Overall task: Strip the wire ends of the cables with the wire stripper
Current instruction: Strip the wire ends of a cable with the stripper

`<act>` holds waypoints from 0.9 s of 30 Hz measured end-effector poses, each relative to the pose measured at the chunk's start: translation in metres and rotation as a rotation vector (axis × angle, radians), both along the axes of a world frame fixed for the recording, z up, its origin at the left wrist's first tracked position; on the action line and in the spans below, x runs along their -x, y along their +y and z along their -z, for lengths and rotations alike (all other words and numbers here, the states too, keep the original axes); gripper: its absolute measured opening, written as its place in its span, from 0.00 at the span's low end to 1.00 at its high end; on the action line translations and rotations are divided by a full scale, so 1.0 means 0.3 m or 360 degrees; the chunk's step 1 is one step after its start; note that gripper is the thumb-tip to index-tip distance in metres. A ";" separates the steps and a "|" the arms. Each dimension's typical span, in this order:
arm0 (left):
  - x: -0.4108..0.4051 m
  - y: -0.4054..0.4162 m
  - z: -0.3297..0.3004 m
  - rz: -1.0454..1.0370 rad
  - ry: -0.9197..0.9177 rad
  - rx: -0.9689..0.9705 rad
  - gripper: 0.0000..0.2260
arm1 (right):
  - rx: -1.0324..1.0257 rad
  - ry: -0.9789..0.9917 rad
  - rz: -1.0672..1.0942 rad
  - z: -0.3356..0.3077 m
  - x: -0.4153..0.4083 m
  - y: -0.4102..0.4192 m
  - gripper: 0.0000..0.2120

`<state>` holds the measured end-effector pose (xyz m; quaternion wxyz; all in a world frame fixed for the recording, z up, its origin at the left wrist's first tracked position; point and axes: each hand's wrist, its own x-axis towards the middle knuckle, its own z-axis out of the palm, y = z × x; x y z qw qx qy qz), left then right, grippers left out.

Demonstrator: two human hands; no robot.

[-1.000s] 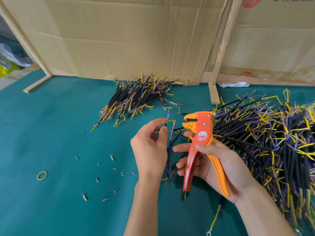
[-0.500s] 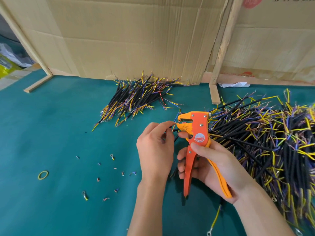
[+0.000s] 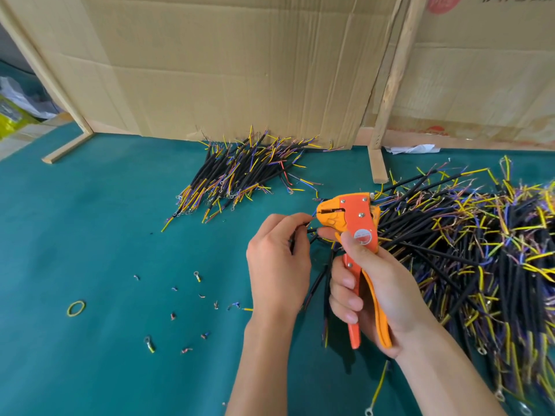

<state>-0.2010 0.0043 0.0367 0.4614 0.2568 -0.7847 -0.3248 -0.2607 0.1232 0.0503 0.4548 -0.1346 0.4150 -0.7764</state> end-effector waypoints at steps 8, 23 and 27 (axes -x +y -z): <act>-0.013 -0.025 -0.016 -0.0011 0.0171 -0.0441 0.11 | 0.0115 -0.0074 -0.0048 -0.001 0.050 0.037 0.21; -0.021 -0.030 -0.017 0.0234 0.0173 -0.0518 0.07 | 0.0060 0.0062 -0.0395 0.007 0.055 0.048 0.27; -0.018 -0.028 -0.018 0.0255 0.0137 -0.0487 0.08 | 0.0045 0.0131 -0.0437 0.002 0.052 0.059 0.25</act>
